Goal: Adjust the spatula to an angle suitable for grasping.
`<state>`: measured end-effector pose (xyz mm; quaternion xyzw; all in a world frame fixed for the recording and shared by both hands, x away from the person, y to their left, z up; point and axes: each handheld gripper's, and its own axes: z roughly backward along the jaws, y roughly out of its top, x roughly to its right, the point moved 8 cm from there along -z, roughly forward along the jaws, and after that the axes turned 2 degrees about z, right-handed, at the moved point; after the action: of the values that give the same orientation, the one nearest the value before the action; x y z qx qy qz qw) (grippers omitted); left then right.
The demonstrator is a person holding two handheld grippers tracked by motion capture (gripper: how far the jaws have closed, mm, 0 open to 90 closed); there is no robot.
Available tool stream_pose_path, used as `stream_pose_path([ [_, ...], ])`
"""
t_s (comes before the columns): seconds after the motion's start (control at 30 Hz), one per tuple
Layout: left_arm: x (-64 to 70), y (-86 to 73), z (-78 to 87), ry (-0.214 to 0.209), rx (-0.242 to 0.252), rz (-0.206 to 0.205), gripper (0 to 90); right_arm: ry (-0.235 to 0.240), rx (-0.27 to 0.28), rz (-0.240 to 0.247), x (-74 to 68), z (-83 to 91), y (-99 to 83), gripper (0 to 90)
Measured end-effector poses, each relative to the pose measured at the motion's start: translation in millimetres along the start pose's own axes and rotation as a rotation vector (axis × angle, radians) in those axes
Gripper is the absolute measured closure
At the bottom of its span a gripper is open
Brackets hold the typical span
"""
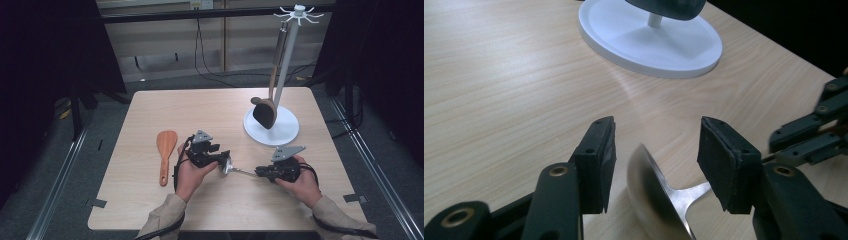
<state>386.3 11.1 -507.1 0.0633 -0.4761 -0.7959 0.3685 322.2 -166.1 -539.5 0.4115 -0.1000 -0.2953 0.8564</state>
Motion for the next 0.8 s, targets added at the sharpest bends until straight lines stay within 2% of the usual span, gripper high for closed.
stream_pose_path([
  [0.17, -2.8, -1.3, -10.6, 0.006, -0.03, -0.013, 50.2, -0.004, 0.008, -0.018, 2.4, 8.5, -9.4, 89.7],
  [0.2, -4.3, -3.4, -12.6, 0.014, -0.052, -0.011, 51.6, -0.01, 0.013, -0.036, 4.4, 12.4, -13.3, 90.0],
  [0.37, -6.9, -8.4, -20.8, 0.016, -0.094, -0.008, 54.9, -0.023, 0.011, -0.039, 5.4, 17.2, -18.1, 90.0],
  [0.4, -6.5, -9.1, -21.9, 0.014, -0.102, 0.007, 56.5, -0.021, 0.009, -0.044, 4.9, 17.8, -19.1, 90.0],
  [0.43, -6.5, -9.5, -21.9, 0.019, -0.111, 0.017, 61.8, -0.022, 0.008, -0.046, 5.5, 18.5, -20.4, 90.0],
  [0.5, -8.2, -10.6, -21.8, 0.02, -0.129, 0.019, 65.8, -0.025, 0.004, -0.053, 6.6, 19.6, -22.7, 90.0],
  [0.53, -7.3, -10.5, -22.2, 0.016, -0.125, 0.043, 67.6, -0.031, 0.002, -0.055, 7.7, 20.0, -24.0, 90.0],
  [0.57, -6.6, -10.5, -22.5, 0.013, -0.125, 0.051, 70.0, -0.029, 0.005, -0.056, 8.2, 20.0, -24.9, 90.0],
  [0.6, -7.4, -11.8, -20.4, 0.006, -0.158, 0.024, 73.0, -0.032, 0.004, -0.055, 8.7, 20.2, -25.4, 90.0],
  [0.67, -6.2, -11.3, -19.9, 0.021, -0.165, 0.012, 74.6, -0.028, 0.004, -0.058, 8.1, 19.9, -25.1, 90.0],
  [0.7, -5.2, -10.9, -20.4, 0.025, -0.156, 0.023, 75.1, -0.028, -0.001, -0.055, 8.1, 19.4, -24.7, 90.0],
  [0.8, -6.0, -12.0, -17.8, 0.033, -0.176, 0.001, 75.6, -0.02, -0.001, -0.063, 7.1, 18.4, -24.2, 90.0],
])
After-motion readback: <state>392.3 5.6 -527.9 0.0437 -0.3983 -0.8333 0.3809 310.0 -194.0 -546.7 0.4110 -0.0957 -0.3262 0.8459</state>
